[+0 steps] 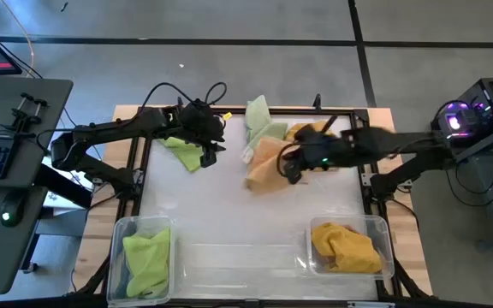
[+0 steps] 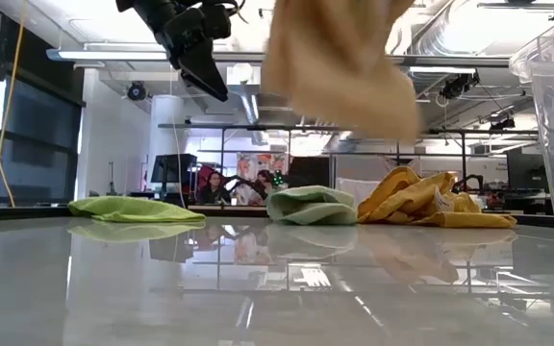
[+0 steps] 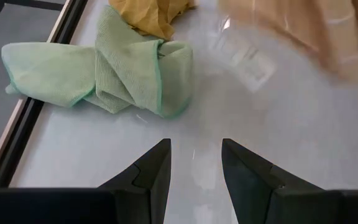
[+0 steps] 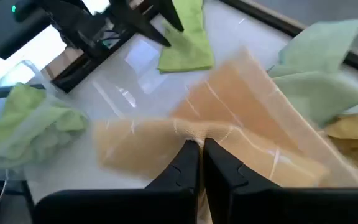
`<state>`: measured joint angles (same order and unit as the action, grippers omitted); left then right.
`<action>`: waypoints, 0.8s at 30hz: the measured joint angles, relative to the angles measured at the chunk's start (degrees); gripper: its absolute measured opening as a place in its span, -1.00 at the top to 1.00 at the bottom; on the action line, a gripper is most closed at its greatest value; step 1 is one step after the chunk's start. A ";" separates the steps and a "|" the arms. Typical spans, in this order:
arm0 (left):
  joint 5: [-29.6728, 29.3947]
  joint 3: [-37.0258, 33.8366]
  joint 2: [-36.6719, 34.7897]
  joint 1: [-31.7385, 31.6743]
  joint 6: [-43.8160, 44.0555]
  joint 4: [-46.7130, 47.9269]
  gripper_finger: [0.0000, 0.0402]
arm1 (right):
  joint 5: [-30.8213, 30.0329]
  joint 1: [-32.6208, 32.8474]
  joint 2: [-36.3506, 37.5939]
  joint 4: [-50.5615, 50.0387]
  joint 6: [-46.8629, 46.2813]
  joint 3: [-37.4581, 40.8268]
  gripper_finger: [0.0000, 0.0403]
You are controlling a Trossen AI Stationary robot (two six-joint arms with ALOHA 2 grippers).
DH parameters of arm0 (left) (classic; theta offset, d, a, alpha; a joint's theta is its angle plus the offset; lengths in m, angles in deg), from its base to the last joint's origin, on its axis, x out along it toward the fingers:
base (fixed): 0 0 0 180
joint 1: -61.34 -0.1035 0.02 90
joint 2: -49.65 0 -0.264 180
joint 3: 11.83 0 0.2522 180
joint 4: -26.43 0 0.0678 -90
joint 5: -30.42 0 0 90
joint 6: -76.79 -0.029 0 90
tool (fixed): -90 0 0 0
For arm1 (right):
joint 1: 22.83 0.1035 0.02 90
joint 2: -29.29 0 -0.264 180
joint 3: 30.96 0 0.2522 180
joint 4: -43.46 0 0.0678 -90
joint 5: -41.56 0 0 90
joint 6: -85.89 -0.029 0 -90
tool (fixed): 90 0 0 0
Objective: Sort microfiber towel by color & place in baskets
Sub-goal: Put the light yellow checkered microfiber towel into the right transparent bin
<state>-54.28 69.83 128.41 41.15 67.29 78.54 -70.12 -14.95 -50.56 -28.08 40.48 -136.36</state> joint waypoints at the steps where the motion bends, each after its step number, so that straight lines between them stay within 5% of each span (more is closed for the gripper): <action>1: 0.00 0.00 -0.02 0.00 0.49 -0.08 0.36 | -0.63 0.71 -0.36 -3.73 -0.61 -3.94 0.97; 7: 0.09 0.00 -0.02 0.00 1.53 -0.66 0.36 | -3.02 5.24 -2.43 -18.99 -2.05 -27.78 0.98; 12: 0.08 0.00 -0.02 0.00 2.41 0.03 0.36 | 9.67 10.05 -4.48 -18.84 -18.87 -43.40 0.98; 16: 0.09 0.00 -0.02 0.00 4.50 -0.24 0.36 | 18.35 16.05 -1.01 -12.83 -30.58 -40.67 0.99; 20: 0.10 -0.59 -0.02 0.00 4.77 -1.88 0.36 | 18.43 21.90 -0.97 -25.88 -46.17 -43.33 0.99; 24: 0.07 -0.61 0.01 0.01 4.47 -2.14 0.36 | 28.40 28.15 -0.06 -32.88 -64.83 -42.53 1.00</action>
<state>-54.21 69.22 128.41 41.17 71.76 76.40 -41.72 13.20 -50.62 -60.96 -24.35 -178.89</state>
